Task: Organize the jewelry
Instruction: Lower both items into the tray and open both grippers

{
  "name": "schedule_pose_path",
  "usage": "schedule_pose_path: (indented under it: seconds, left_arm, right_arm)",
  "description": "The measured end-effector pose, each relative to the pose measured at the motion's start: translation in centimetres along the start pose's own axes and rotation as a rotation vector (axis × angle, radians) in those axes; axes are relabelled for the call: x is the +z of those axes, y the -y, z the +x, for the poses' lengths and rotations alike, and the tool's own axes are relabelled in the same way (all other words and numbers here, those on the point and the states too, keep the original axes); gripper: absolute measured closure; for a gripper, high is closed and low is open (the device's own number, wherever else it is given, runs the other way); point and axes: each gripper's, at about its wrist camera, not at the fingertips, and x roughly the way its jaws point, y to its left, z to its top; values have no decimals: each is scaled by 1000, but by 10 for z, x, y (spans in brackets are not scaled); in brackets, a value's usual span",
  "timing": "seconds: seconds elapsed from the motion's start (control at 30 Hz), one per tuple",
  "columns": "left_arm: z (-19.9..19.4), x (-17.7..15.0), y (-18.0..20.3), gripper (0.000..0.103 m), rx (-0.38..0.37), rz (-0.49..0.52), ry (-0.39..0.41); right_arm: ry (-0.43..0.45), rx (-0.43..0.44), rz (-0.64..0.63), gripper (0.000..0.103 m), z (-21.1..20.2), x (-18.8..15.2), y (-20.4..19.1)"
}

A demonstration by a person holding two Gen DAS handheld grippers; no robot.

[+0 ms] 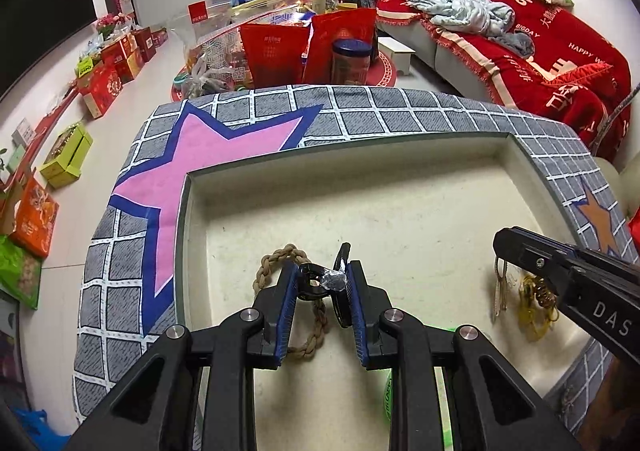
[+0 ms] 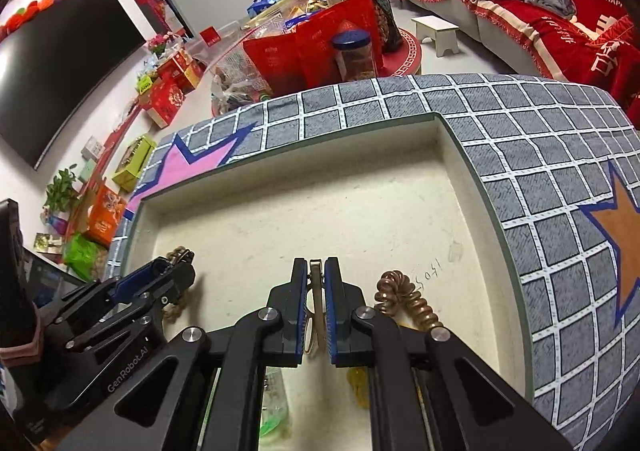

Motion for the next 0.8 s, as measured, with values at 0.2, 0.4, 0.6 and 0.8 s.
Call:
schedule_pose_path:
  seconds: [0.2, 0.4, 0.6, 0.8]
  left_arm:
    - [5, -1, 4, 60, 16, 16, -16]
    - [8, -5, 8, 60, 40, 31, -19]
    - [7, -6, 6, 59, 48, 16, -17]
    - [4, -9, 4, 16, 57, 10, -4]
  right_arm:
    - [-13, -17, -16, 94, 7, -1, -1]
    - [-28, -15, 10, 93, 14, -3, 4]
    - [2, 27, 47, 93, 2, 0, 8]
    - [86, 69, 81, 56, -32, -2, 6]
